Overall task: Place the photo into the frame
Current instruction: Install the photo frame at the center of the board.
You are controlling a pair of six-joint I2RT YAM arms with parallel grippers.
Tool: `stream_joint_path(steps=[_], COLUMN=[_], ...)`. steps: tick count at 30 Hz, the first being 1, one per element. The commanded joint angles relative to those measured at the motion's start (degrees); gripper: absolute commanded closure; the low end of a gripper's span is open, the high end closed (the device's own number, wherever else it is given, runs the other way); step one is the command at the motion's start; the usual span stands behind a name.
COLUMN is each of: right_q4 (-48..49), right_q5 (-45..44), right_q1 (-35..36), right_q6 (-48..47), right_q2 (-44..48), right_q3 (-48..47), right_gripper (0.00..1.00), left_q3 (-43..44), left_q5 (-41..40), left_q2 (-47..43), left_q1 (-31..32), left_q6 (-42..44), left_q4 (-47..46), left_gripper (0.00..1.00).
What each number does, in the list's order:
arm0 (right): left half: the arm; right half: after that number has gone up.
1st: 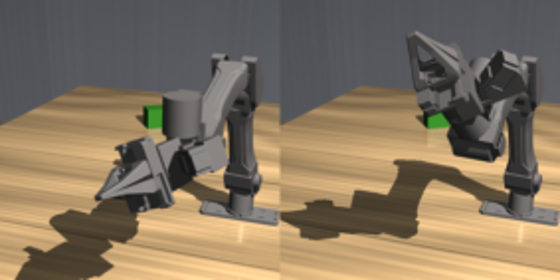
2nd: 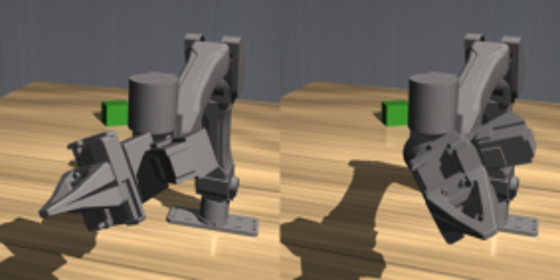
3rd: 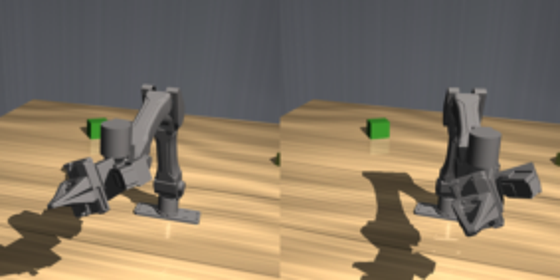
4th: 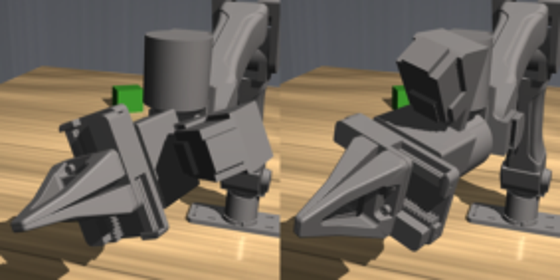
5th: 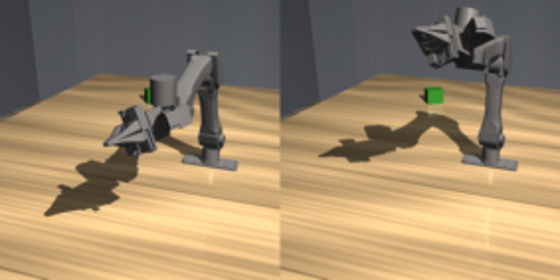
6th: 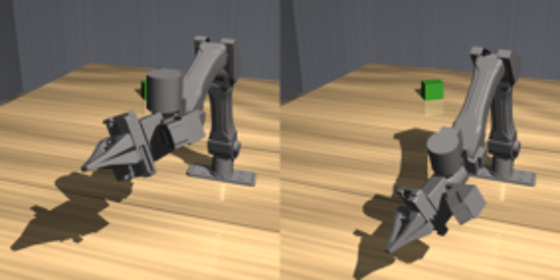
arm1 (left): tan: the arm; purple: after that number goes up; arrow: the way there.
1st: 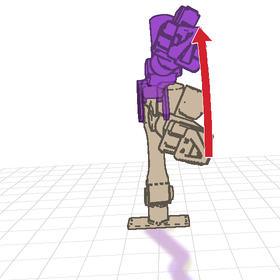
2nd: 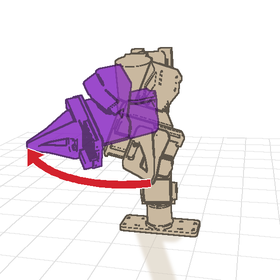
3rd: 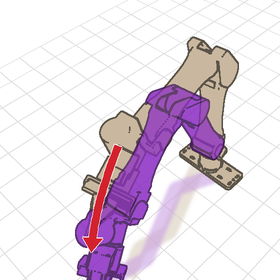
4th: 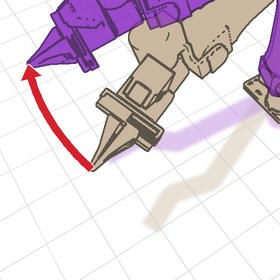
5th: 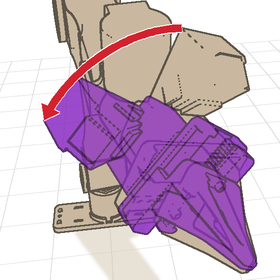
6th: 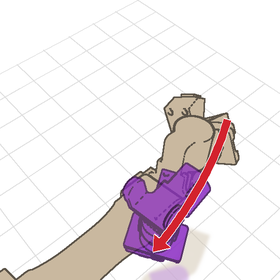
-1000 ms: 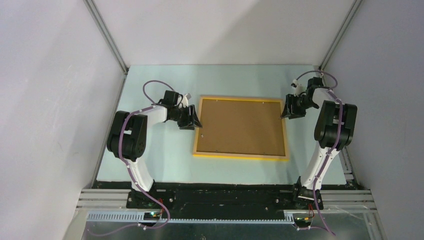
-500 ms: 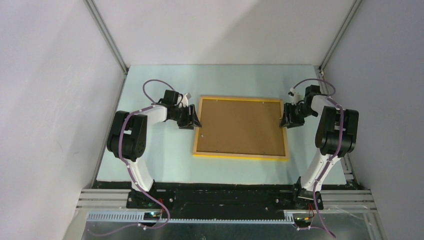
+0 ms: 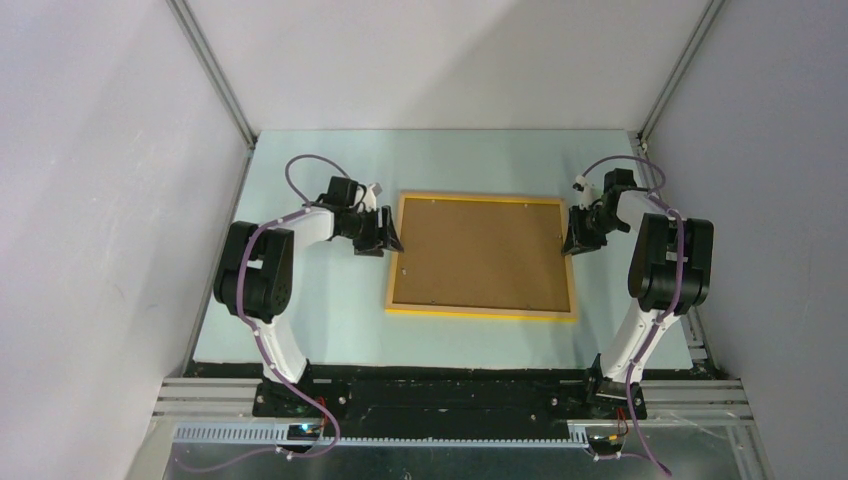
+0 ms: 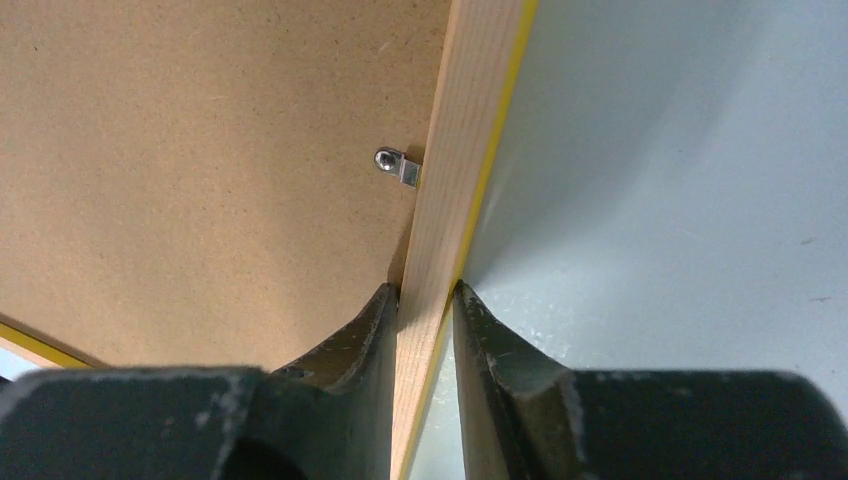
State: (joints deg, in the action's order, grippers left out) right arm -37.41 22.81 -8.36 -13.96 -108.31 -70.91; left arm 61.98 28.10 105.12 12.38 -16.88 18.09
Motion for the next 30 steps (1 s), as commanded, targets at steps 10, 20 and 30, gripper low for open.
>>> stream_joint_path(steps=[10, 20, 30], right_q4=[2.12, 2.51, 2.76], right_q5=[-0.22, -0.39, -0.33], right_q1=[0.04, -0.34, 0.09], right_q6=[0.41, 0.93, 1.12], right_q2=[1.01, 1.13, 1.13], right_q3=[0.34, 0.34, 0.34], right_gripper=[0.93, 1.0, 1.0], left_q3=[0.04, -1.91, -0.94], left_q5=[-3.42, -12.08, -18.66], left_q2=[-2.53, -5.55, -5.21], left_q1=[3.56, 8.45, 12.5], left_q6=[7.06, 8.63, 7.93], left_q4=[6.39, 10.77, 10.91], left_gripper=[0.19, 0.2, 0.3])
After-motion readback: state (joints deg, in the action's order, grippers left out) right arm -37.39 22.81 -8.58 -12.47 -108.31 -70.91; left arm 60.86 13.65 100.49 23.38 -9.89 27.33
